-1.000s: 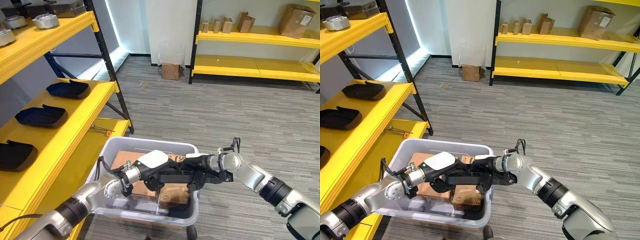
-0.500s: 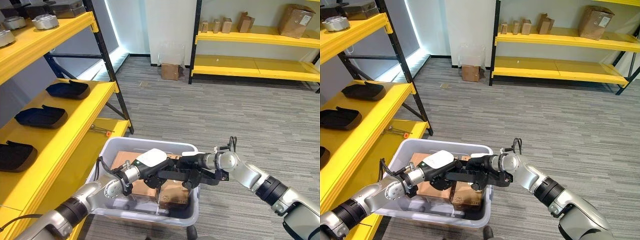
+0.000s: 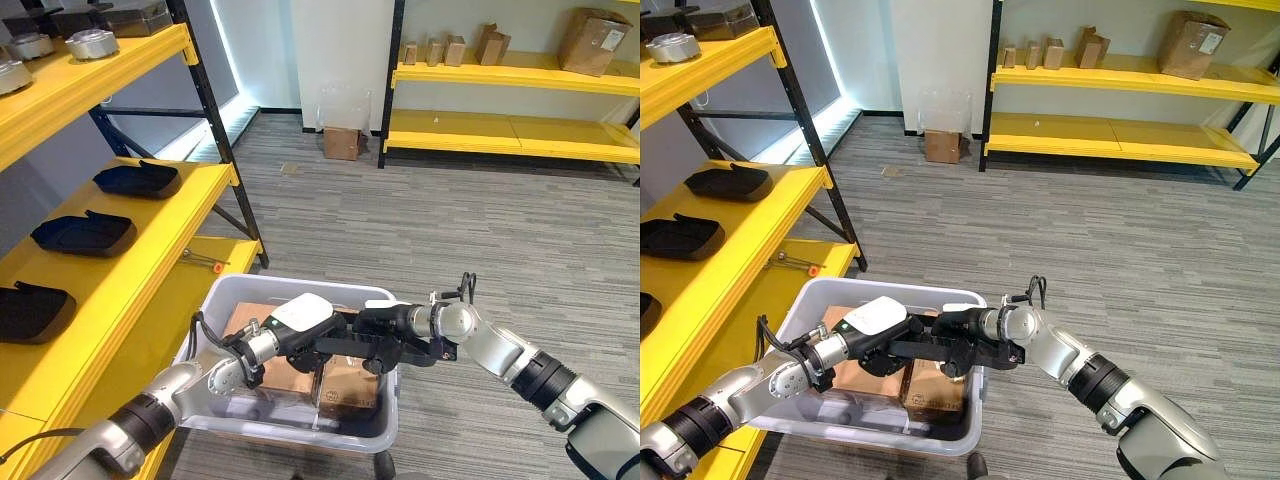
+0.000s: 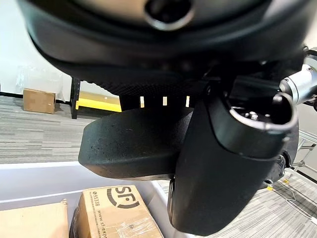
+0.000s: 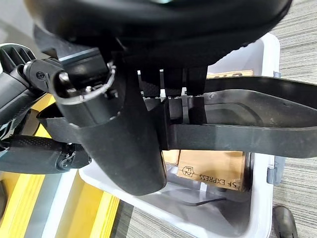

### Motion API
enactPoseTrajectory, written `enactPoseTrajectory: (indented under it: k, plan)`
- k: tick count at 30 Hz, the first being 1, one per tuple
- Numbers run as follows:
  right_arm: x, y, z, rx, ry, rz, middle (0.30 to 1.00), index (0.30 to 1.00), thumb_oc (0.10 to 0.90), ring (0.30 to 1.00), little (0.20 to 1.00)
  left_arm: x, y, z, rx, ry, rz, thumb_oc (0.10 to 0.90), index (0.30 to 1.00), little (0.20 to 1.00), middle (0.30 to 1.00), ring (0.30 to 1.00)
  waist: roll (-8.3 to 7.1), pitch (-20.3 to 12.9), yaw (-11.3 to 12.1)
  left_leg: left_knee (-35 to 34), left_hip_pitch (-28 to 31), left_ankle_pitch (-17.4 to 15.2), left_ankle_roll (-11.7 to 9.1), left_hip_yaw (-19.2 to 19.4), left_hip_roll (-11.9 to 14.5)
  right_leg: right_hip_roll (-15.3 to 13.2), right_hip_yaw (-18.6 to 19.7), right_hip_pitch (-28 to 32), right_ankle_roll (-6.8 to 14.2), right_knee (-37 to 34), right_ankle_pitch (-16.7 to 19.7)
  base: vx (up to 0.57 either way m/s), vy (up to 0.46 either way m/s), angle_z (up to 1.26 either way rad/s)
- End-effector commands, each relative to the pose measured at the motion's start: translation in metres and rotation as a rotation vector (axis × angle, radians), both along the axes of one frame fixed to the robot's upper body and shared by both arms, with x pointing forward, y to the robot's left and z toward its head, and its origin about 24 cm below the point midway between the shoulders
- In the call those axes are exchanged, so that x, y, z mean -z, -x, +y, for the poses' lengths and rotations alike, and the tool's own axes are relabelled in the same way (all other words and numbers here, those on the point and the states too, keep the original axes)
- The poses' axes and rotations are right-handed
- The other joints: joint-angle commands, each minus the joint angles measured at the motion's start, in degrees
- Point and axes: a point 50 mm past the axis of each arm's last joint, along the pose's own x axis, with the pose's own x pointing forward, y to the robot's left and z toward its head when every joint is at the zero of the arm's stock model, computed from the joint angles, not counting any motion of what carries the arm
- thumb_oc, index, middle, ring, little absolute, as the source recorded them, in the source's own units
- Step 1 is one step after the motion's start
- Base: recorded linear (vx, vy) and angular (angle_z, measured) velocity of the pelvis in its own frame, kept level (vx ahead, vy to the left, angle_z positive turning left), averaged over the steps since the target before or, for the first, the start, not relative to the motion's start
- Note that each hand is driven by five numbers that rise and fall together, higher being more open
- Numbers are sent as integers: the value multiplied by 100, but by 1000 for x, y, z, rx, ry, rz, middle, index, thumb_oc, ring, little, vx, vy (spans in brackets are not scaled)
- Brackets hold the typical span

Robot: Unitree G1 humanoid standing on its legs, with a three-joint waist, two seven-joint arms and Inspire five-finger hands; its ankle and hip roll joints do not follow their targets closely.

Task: Move parts from the plastic box to the shelf.

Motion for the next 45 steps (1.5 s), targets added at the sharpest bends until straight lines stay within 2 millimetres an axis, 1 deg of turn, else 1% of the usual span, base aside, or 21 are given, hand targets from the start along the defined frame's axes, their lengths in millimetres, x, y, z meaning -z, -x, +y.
enactPoseTrajectory:
  k: [1,3,7,10,12,13,16,18,23,26,28,31,32,34,35,37,40,41,42,43,45]
  plan:
    - [-72,-18,37,-107,-196,-240,1000,1000,900,1000,1000,-41,-21,-14,49,132,-184,400,300,300,300,300,-85,-296,58,-44,3,-357,-108,-456,264,-400,-433,303,376,83,-327,0,0,0]
    - [-76,-21,35,-87,-217,-284,1000,1000,900,1000,1000,-42,-21,-14,50,131,-187,400,300,300,300,300,-86,-298,55,-44,9,-357,-112,-464,263,-400,-429,304,380,85,-322,0,0,0]
    - [-93,-24,32,-101,-172,-472,1000,1000,900,1000,1000,-41,-21,-13,42,127,-182,400,300,300,300,300,-77,-292,43,-44,13,-367,-101,-463,256,-400,-415,306,380,82,-323,0,0,0]
    - [-104,-23,28,-109,-185,-538,1000,1000,900,1000,1000,-39,-20,-10,29,125,-179,400,300,300,300,300,-63,-291,25,-44,16,-379,-105,-452,257,-405,-409,298,390,79,-323,0,0,0]
    - [-129,-19,12,-84,-182,-736,1000,1000,900,1000,1000,-37,-17,-4,3,139,-178,400,300,300,300,300,-27,-287,-33,-44,41,-399,-100,-433,246,-411,-369,300,402,77,-321,18,40,0]
    - [-131,-19,11,-81,-188,-745,1000,1000,900,1000,1000,-37,-16,-3,2,140,-179,400,300,300,300,300,-24,-287,-36,-44,43,-402,-99,-431,245,-412,-365,299,404,76,-321,18,33,-1]
    - [-153,-12,-5,-44,-264,-796,1000,1000,900,1000,1000,-36,-12,5,-21,148,-187,400,300,300,300,300,-1,-286,-80,-44,48,-423,-94,-419,227,-414,-339,293,404,74,-328,0,0,0]
    - [-159,-8,-8,-32,-298,-788,1000,1000,900,1000,1000,-36,-11,7,-31,148,-190,400,300,300,300,300,3,-279,-103,-44,56,-432,-94,-402,227,-418,-330,292,407,72,-330,0,0,0]
    - [-185,10,-16,49,-493,-782,1000,1000,900,1000,1000,-30,-6,18,-88,156,-202,400,300,300,300,300,21,-266,-204,-44,82,-452,-101,-315,223,-421,-276,275,401,74,-325,0,0,0]
    - [-200,17,-23,95,-598,-778,1000,1000,900,1000,1000,-27,-4,24,-125,159,-211,400,300,300,300,300,21,-281,-260,-44,94,-466,-102,-257,229,-419,-244,260,396,73,-325,11,8,-9]
    - [-207,21,-33,146,-680,-799,1000,1000,900,1000,1000,-24,-3,29,-155,166,-225,400,300,300,300,300,17,-288,-314,-44,107,-477,-108,-211,239,-419,-221,250,399,76,-323,7,-1,-5]
    - [-213,24,-48,227,-768,-838,1000,1000,900,1000,1000,-27,-1,35,-192,184,-263,400,300,300,300,300,18,-288,-349,-44,114,-486,-109,-176,244,-418,-190,232,400,79,-318,0,0,0]
    - [-214,28,-63,305,-835,-884,1000,1000,900,1000,1000,-33,-1,41,-232,205,-311,400,300,300,300,300,27,-286,-376,-44,116,-496,-112,-154,247,-417,-164,221,405,76,-316,0,0,0]
    - [-213,31,-75,380,-892,-924,1000,1000,900,1000,1000,-38,-2,47,-275,230,-356,400,300,300,300,300,35,-283,-395,-44,119,-507,-110,-146,244,-418,-148,210,406,75,-312,3,-23,-2]
    - [-198,36,-97,524,-977,-931,1000,1000,900,1000,1000,-53,-2,57,-347,278,-451,400,300,300,300,300,66,-273,-411,-44,121,-526,-102,-142,233,-422,-127,200,412,63,-310,0,-57,-6]
    - [-178,43,-112,623,-993,-924,1000,1000,900,1000,1000,-68,0,66,-395,316,-529,400,300,300,300,300,89,-256,-425,-44,123,-538,-94,-139,225,-425,-106,187,415,53,-305,-7,-56,-8]
    - [-145,51,-124,755,-1012,-861,1000,1000,900,1000,1000,-86,4,74,-445,362,-621,400,300,300,300,300,119,-238,-429,-44,118,-534,-82,-156,216,-424,-90,176,410,40,-303,-8,-49,-10]
    - [-145,51,-123,756,-1012,-859,1000,1000,900,1000,1000,-86,5,74,-446,360,-620,400,300,300,300,300,112,-246,-434,-44,119,-534,-83,-157,217,-424,-91,177,410,40,-303,-8,-60,-17]
    - [-133,52,-126,813,-1034,-818,1000,1000,900,1000,1000,-92,7,77,-471,387,-657,400,300,300,300,300,122,-234,-431,-44,119,-527,-82,-162,216,-423,-98,173,405,38,-304,-8,-91,-16]
    - [-115,55,-129,889,-1052,-776,1000,1000,900,1000,1000,-99,11,82,-492,409,-701,400,300,300,300,300,134,-221,-432,-44,119,-517,-85,-178,217,-418,-119,174,397,36,-311,-14,-136,-9]
    - [-93,55,-130,962,-1085,-693,1000,1000,900,1000,1000,-106,16,85,-513,426,-751,400,300,300,300,300,143,-200,-432,-44,105,-493,-93,-220,217,-403,-157,175,375,39,-324,-20,-119,1]
